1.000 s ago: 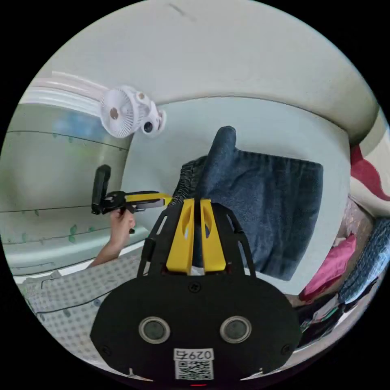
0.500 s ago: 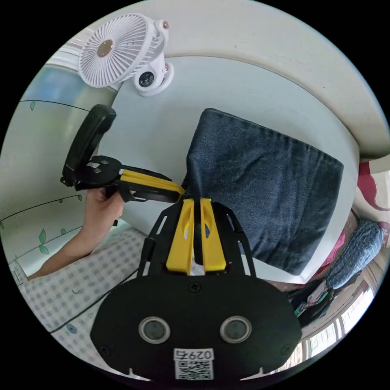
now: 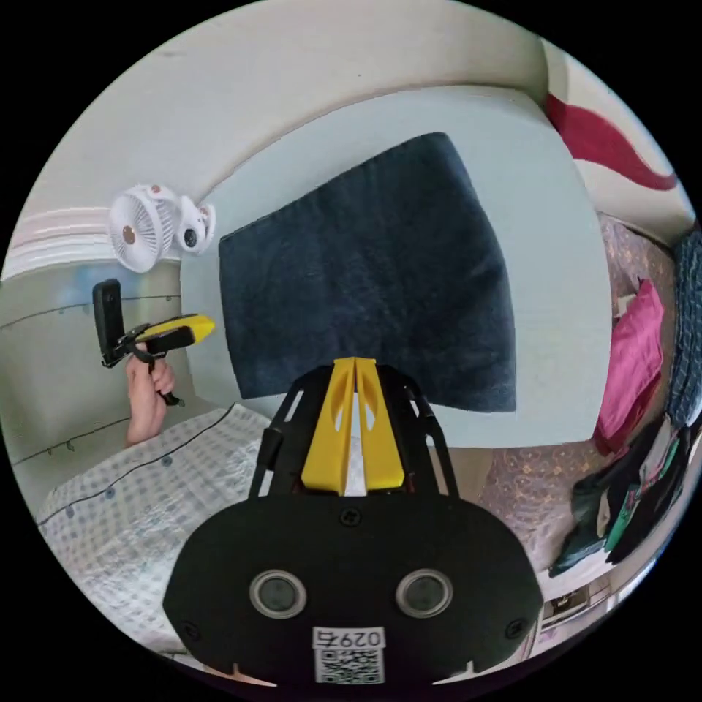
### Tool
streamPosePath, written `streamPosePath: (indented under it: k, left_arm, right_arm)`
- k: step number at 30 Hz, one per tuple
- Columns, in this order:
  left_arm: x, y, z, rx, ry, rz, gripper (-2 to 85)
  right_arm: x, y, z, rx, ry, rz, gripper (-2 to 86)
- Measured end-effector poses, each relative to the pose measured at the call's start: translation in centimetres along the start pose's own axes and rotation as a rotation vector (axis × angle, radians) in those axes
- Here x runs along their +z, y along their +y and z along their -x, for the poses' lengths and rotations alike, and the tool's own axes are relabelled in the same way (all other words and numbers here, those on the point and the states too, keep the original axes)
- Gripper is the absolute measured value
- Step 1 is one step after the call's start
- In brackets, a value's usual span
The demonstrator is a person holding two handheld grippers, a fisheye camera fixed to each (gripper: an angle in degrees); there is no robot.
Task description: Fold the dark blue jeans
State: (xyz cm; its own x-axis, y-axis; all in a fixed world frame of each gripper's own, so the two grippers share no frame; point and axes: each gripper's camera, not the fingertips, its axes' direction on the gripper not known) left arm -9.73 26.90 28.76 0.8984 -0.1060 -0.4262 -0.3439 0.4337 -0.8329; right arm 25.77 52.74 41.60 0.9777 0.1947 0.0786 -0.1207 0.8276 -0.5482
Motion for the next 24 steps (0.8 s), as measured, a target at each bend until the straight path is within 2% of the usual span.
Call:
streamPosePath:
  k: [1, 3, 5, 12, 15, 20, 22, 24]
  left_arm:
    - [0.7, -0.4, -0.7, 0.001, -0.049, 0.030, -1.0]
    - [3.1, -1.6, -3.2, 0.005, -0.324, 0.126, -1.0]
    - [5.0, -2.7, -4.7, 0.032, -0.495, 0.189, -1.0]
    - [9.0, -5.1, -8.9, -0.038, -0.696, 0.236, -1.0]
    - [10.1, -6.2, -10.0, -0.077, -0.730, 0.257, -1.0]
    - [10.9, -7.9, -10.6, -0.173, -0.703, 0.266, -1.0]
    - [11.0, -8.4, -10.6, -0.213, -0.675, 0.262, -1.0]
    - [11.0, -8.9, -10.6, -0.269, -0.634, 0.250, -1.0]
  right_arm:
    - [-0.1, -0.2, -0.9, 0.028, 0.023, -0.001, -0.4]
    - [0.4, -1.2, -3.2, 0.065, 0.122, 0.033, -0.4]
    - [2.0, -2.3, -3.9, 0.024, 0.147, 0.107, -0.4]
    - [4.9, -5.3, -2.4, -0.216, 0.398, 0.288, -0.4]
    - [4.4, -6.1, -2.5, -0.326, 0.431, 0.336, -0.5]
    - [-1.0, -8.7, -4.9, -0.571, 0.185, 0.172, -0.5]
    - [-2.4, -11.2, -7.3, -0.524, 0.111, 0.131, -0.5]
    - [-3.2, -14.7, -11.0, -0.473, -0.161, 0.086, -0.5]
